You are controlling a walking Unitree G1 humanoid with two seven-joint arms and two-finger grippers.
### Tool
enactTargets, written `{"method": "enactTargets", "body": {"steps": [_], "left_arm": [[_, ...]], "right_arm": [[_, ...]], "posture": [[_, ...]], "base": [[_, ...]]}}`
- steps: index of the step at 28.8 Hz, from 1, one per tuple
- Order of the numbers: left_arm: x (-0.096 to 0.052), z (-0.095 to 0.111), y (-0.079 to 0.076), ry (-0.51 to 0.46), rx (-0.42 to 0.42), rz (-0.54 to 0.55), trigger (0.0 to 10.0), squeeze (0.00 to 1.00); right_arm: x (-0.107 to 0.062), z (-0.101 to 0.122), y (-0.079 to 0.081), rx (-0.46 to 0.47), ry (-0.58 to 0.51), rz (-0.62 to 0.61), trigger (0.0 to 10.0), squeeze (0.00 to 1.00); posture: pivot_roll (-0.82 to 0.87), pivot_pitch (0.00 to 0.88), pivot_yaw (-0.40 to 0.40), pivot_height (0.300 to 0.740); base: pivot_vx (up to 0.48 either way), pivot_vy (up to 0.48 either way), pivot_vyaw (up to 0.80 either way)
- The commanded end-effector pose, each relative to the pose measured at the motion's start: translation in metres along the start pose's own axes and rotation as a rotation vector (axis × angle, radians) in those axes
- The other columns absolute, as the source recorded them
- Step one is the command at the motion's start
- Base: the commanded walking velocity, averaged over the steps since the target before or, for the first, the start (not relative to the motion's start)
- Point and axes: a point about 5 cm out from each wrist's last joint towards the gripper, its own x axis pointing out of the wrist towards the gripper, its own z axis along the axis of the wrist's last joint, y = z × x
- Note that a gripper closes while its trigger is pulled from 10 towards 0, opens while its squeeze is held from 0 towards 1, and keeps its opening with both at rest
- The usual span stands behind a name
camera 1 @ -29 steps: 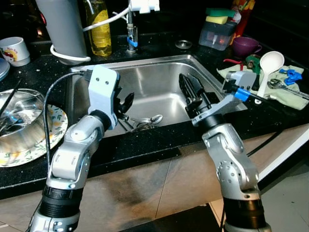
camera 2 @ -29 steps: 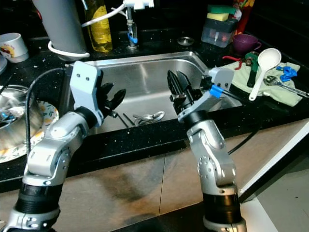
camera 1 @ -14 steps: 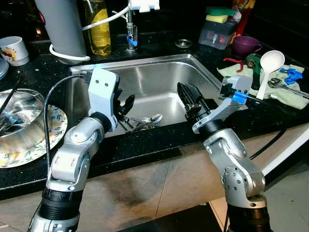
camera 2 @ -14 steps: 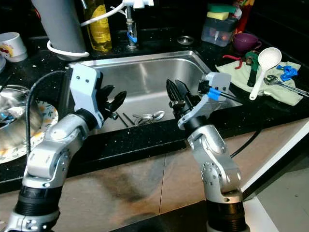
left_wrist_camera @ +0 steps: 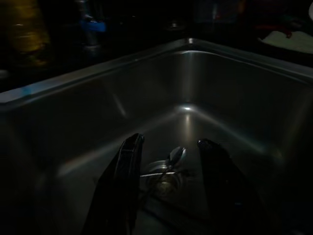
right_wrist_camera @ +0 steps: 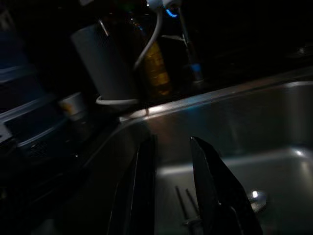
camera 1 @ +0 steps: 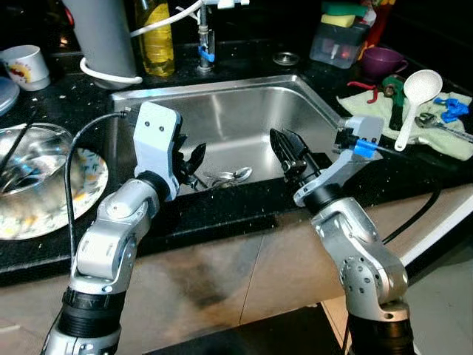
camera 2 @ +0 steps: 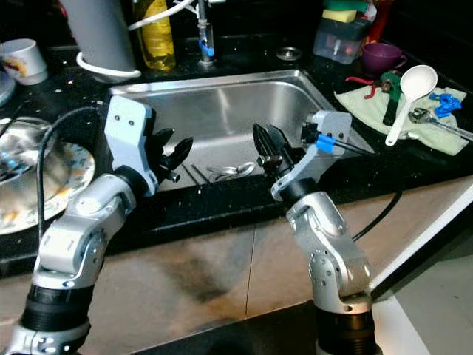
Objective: Kitchen organization
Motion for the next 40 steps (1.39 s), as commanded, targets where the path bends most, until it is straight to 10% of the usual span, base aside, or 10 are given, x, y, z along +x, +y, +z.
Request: {"method": "enactTargets", "body": {"steps": [1, 28, 40], "left_arm": [[-0.002, -0.001, -0.003, 0.006, 0.000, -0.013, 10.0, 0.00], [-0.013, -0.028, -0.001, 0.162, 0.024, -0.004, 10.0, 0.00], [-0.068, -0.077, -0.027, 0.378, 0.006, -0.211, 10.0, 0.00]], "right_arm": [[-0.004, 0.001, 0.001, 0.008, -0.002, 0.005, 10.0, 0.00], [-0.008, -0.015, 0.005, 0.011, 0.131, 0.054, 10.0, 0.00], [-0.070, -0.087, -0.009, -0.026, 0.552, 0.242, 10.0, 0.00]], "posture": [[-0.05, 0.174, -0.028, 0.740], [-0.05, 0.192, -0.039, 0.740], [-0.03, 0.197, -0.037, 0.740]], "base": [[-0.330, 0.000, 0.00], [-0.081, 0.000, 0.00], [0.000, 0.000, 0.00]]}}
